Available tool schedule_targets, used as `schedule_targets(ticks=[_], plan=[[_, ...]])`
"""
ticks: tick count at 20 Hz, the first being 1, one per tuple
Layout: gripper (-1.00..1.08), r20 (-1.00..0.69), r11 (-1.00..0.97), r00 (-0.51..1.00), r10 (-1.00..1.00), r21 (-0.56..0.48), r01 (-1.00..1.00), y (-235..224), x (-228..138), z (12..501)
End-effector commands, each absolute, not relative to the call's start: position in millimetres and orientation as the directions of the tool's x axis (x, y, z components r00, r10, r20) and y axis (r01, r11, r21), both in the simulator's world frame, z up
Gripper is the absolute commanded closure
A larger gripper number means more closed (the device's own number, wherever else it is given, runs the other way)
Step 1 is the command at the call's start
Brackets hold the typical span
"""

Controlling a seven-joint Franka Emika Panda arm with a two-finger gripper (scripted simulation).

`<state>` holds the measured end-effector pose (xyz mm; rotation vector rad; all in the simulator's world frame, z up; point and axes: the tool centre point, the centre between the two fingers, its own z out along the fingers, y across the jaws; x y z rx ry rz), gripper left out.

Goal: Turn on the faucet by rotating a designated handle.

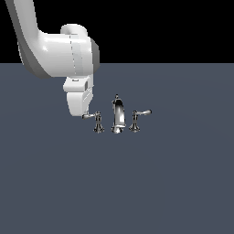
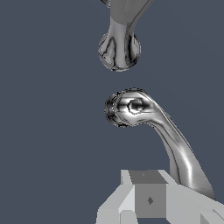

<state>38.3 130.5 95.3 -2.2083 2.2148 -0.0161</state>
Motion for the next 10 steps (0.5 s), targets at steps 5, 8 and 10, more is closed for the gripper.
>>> schedule_targets(ticks=[5, 8, 10], plan=[[1.08, 0.0, -0.003, 0.003, -1.0, -0.003, -1.0, 126, 13, 95], [1.08, 0.0, -0.005, 0.005, -1.0, -0.001, -1.0, 124, 3, 95], [1.08, 0.0, -0.006, 0.006, -1.0, -0.001, -1.0, 124, 0, 95]])
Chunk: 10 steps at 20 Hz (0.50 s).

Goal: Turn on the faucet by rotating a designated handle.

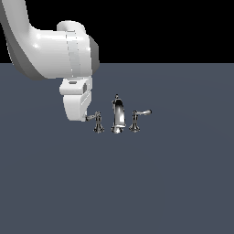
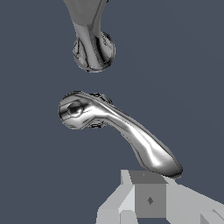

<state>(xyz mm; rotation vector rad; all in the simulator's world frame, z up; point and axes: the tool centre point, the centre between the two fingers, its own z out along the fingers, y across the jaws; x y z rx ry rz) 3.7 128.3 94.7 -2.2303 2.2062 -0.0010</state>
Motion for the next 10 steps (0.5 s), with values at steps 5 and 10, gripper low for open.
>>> schedule_targets(ticks=[5, 10], plan=[[1.08, -0.002, -0.009, 0.009, -1.0, -0.002, -1.0, 112, -4, 95], [1.08, -0.001, -0.008, 0.008, -1.0, -0.001, -1.0, 92, -13, 95]])
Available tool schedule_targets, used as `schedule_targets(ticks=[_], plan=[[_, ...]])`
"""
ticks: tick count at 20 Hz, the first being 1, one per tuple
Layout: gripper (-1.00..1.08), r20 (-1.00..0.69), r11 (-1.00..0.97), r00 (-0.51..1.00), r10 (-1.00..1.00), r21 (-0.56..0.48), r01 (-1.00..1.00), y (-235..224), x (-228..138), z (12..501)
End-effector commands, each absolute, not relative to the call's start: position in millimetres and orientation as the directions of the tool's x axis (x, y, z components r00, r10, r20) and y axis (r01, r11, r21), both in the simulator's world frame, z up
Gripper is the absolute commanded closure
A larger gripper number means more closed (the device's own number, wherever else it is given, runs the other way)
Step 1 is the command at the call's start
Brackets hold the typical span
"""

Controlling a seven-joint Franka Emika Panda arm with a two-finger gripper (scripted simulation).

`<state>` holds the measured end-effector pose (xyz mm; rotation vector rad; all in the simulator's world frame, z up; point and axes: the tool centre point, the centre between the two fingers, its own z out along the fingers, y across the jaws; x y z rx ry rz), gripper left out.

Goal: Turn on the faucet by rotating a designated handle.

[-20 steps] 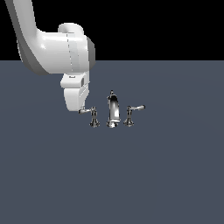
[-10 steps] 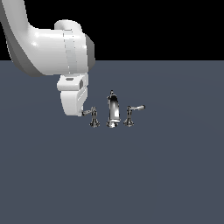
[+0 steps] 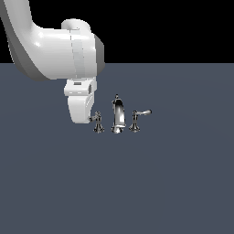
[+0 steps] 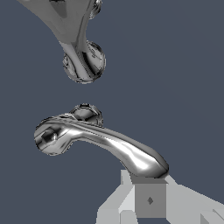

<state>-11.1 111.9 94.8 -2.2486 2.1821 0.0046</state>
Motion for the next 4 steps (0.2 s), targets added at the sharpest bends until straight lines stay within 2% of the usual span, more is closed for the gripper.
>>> schedule_targets(ticks=[1, 4], plan=[[1.08, -0.001, -0.008, 0.008, -1.0, -0.001, -1.0, 87.5, -14.7, 94.9], [1.08, 0.0, -0.007, 0.007, -1.0, 0.0, -1.0, 79.1, -18.5, 95.0]])
